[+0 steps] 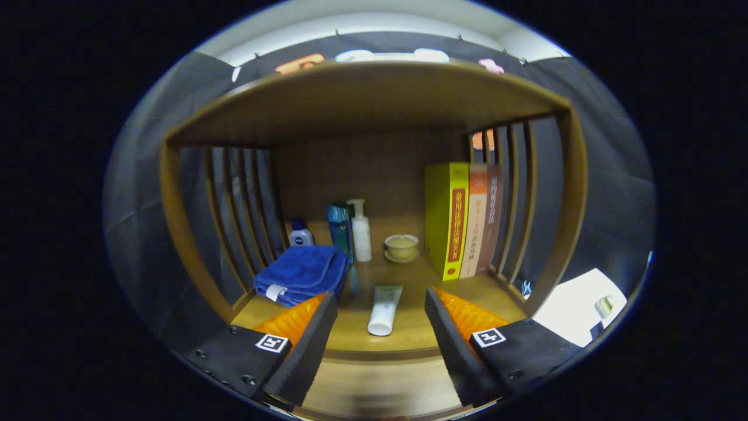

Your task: Pull open the drawer, take out the items inside it, and place them on the countertop above the cabinet.

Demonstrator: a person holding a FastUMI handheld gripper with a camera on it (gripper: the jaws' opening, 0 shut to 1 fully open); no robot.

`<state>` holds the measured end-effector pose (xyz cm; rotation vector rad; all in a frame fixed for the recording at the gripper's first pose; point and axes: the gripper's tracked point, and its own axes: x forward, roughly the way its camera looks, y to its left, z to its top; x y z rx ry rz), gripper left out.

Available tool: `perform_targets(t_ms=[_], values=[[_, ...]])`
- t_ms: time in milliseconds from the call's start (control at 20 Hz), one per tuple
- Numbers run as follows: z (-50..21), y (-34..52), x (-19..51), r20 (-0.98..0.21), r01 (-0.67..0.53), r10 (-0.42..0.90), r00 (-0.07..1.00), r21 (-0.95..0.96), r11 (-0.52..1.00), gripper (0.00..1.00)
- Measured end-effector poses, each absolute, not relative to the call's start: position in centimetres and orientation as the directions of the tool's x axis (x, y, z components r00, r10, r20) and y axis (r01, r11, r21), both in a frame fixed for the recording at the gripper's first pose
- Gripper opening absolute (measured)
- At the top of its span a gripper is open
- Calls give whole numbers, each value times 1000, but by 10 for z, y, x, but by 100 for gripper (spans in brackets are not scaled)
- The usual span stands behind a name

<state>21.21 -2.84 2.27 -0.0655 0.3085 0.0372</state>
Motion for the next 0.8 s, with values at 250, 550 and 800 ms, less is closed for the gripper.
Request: perform_targets(t_ms=[250,550,800], values=[[31,-14,123,-153,-74,73,986,-5,997,98],[-32,-15,47,-58,-36,33,998,-59,998,98],[-70,-23,0,-38,45,-47,998,-70,997,98]])
